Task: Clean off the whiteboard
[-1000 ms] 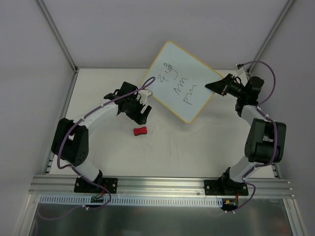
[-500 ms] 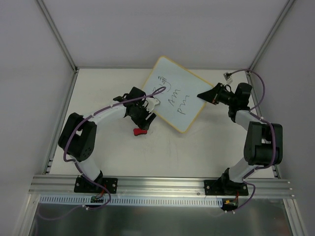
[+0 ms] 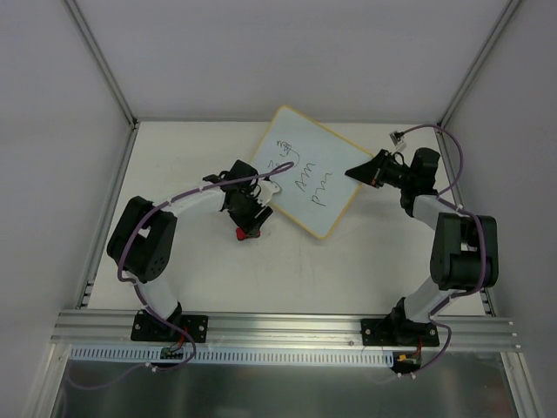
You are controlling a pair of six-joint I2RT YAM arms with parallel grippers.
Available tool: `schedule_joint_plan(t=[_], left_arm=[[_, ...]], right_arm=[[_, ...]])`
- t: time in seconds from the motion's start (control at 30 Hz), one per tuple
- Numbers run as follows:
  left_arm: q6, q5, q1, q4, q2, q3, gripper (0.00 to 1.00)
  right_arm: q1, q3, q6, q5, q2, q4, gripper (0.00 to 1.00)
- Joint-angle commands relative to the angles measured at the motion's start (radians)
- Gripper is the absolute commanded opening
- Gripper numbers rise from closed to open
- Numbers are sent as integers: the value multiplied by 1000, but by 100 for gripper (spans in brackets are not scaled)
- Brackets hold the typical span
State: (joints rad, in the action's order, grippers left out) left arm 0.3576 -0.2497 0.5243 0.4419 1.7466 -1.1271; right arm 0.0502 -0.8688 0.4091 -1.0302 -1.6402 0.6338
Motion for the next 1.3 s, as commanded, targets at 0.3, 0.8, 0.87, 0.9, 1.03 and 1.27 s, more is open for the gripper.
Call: schedule_joint_plan(t=[0.3,0.8,0.87,0.9,1.03,1.27], left_arm=[[17,49,23,-3,8,35,54],[-5,67,45,-5,-4,55,17],[-17,90,45,-6,-21,52,13],[-26,95,43,-6,-44,50,11],[-86,124,29,-25,-113,27,1],[-310,69,-79,-227,-203,-5,1]], right_arm=[[-12,-18,0,-39,8,99,0],[-23,10,-30,-21,13,93,0],[-29,19,-35,-10,19,90,0],[-32,25,-38,-4,22,87,0],[-46,47,-65,25,60,57,0],[-113,108,-168,110,129,-28,0]])
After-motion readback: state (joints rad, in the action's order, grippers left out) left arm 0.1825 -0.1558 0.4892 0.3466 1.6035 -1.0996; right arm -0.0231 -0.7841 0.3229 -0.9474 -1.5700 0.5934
